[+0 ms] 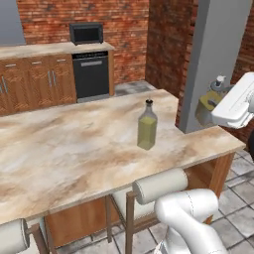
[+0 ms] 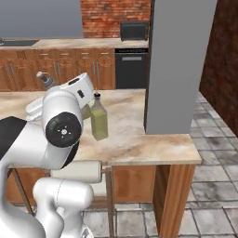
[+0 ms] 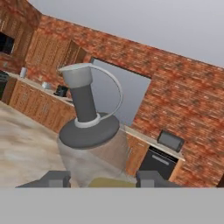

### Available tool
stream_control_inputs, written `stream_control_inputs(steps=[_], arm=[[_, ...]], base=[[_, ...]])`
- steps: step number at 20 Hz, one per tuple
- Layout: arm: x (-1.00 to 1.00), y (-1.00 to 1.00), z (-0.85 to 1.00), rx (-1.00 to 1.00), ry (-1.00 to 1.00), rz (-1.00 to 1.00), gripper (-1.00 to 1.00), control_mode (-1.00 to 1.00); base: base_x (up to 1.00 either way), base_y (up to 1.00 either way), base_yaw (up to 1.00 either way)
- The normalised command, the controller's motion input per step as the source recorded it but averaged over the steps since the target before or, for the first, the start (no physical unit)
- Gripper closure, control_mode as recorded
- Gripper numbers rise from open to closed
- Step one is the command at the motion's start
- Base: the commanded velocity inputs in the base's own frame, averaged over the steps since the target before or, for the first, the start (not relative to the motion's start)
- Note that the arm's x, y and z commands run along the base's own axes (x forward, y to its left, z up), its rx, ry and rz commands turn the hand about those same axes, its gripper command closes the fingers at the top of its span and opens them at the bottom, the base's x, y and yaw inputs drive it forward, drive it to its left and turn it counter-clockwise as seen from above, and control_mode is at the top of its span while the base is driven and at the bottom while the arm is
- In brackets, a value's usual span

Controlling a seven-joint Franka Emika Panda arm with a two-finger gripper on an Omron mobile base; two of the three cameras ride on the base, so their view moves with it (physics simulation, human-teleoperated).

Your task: The dining table condiment station is running low on oil/vinegar bottle. Refill the condiment station by opening the cabinet and taking the oil/vinegar bottle from the cabinet and placing it on the dining table.

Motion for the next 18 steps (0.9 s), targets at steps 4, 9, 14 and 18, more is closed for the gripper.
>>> stream_control_inputs(steps=[4,9,14,18], arm=[[0.0,0.0,0.0,0.0,0.0,0.0,1.0,1.0],[0.0,0.0,0.0,0.0,0.0,0.0,1.0,1.0],[0.19,0.0,0.0,0.0,0.0,0.0,1.0,-1.0],[0.31,0.0,-0.07,0.0,0.0,0.0,1.0,-1.0]], base=[[0.98,-0.15,0.45],[0.85,-0.06,0.39],[0.41,0.0,0.09],[0.0,0.0,0.0]])
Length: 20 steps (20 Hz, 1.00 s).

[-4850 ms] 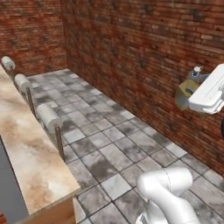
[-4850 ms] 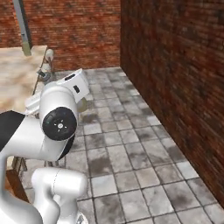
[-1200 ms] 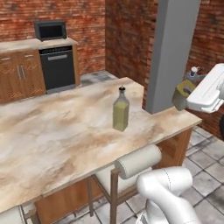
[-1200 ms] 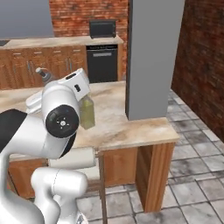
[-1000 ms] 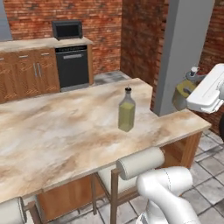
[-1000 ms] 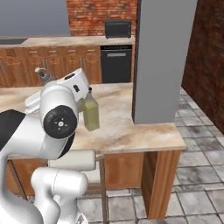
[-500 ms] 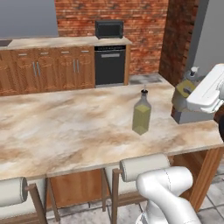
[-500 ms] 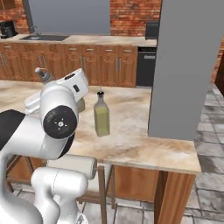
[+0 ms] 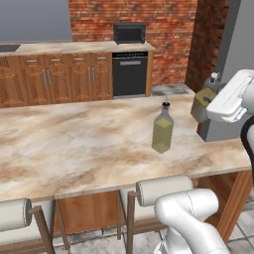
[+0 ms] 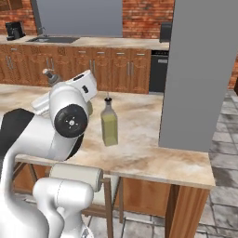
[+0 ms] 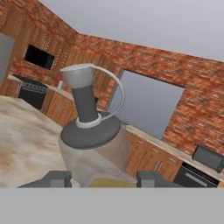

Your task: The dining table condiment station is running low on oil/vinegar bottle. Refill the condiment station by opening the cabinet and taking the oil/vinegar bottle from the cabinet and placing it on the dining table.

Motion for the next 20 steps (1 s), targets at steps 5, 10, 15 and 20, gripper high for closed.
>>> stream_control_inputs(steps=[5,10,15,20], arm=[[0.14,-0.08,-0.25,0.0,0.0,0.0,1.0,-1.0],[0.01,-0.49,-0.41,0.0,0.0,0.0,1.0,-1.0],[0.09,-0.64,-0.38,0.0,0.01,0.0,1.0,-1.0],[0.14,-0.43,-0.42,0.05,0.2,0.0,1.0,-1.0]], base=[[0.0,0.0,0.0],[0.0,0.0,0.0],[0.0,0.0,0.0],[0.0,0.0,0.0]])
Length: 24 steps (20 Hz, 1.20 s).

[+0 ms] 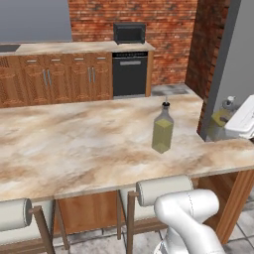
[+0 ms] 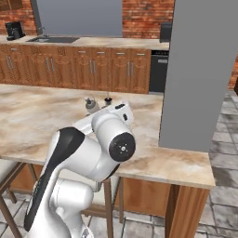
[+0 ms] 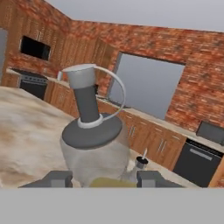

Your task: The dining table condiment station is running low on oil/vinegar bottle. Refill the condiment station by opening the cabinet and taking the oil/vinegar bottle from the cabinet and placing it on the dining table.

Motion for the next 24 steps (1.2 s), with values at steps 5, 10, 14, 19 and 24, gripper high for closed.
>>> stream_control_inputs(steps=[5,10,14,19,24], arm=[[0.08,-0.15,-0.42,0.06,0.3,0.0,1.0,-1.0],[0.22,-0.01,-0.53,0.06,0.08,0.0,1.0,-1.0],[0.33,0.0,-0.43,0.12,0.0,0.0,1.0,-1.0],[0.43,0.0,-0.05,0.07,-0.03,0.0,1.0,-1.0],[0.59,-0.07,0.0,0.0,0.0,-0.02,1.0,-1.0]], base=[[0.0,0.0,0.0],[0.0,0.0,0.0],[0.0,0.0,0.0],[0.0,0.0,0.0],[0.0,0.0,0.0]])
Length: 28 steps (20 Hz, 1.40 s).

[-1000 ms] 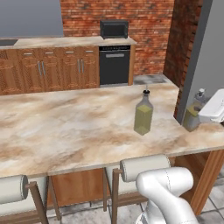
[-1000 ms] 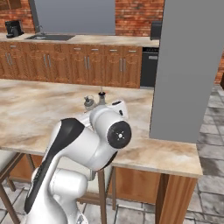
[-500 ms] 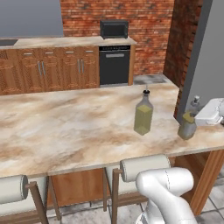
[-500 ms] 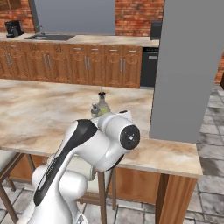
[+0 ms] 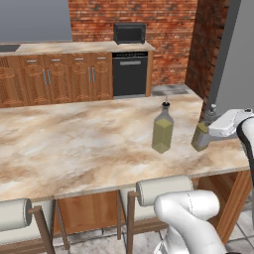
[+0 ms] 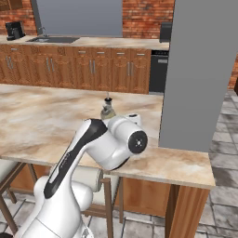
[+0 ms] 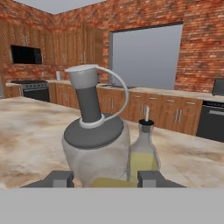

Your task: The dining table condiment station is running low on oil/vinegar bottle. Refill the condiment station by opening the cabinet and taking the oil/vinegar bottle from the cabinet and placing it on the dining table.

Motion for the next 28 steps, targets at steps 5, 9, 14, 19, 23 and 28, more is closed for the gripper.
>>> stream_control_inputs(steps=[5,9,14,19,23,28], arm=[[0.38,-0.34,-0.18,0.0,0.02,-0.04,1.0,-1.0],[0.33,-0.23,-0.38,0.0,0.03,-0.02,1.0,-1.0],[0.39,0.0,-0.43,0.0,0.0,0.0,1.0,-1.0],[0.37,0.0,-0.45,0.0,0.0,0.0,1.0,-1.0],[0.37,0.0,-0.43,0.0,0.0,0.0,1.0,-1.0],[0.37,0.0,-0.41,0.0,0.0,0.0,1.0,-1.0]], base=[[0.0,0.0,0.0],[0.0,0.0,0.0],[0.0,0.0,0.0],[0.0,0.0,0.0],[0.0,0.0,0.0],[0.0,0.0,0.0]])
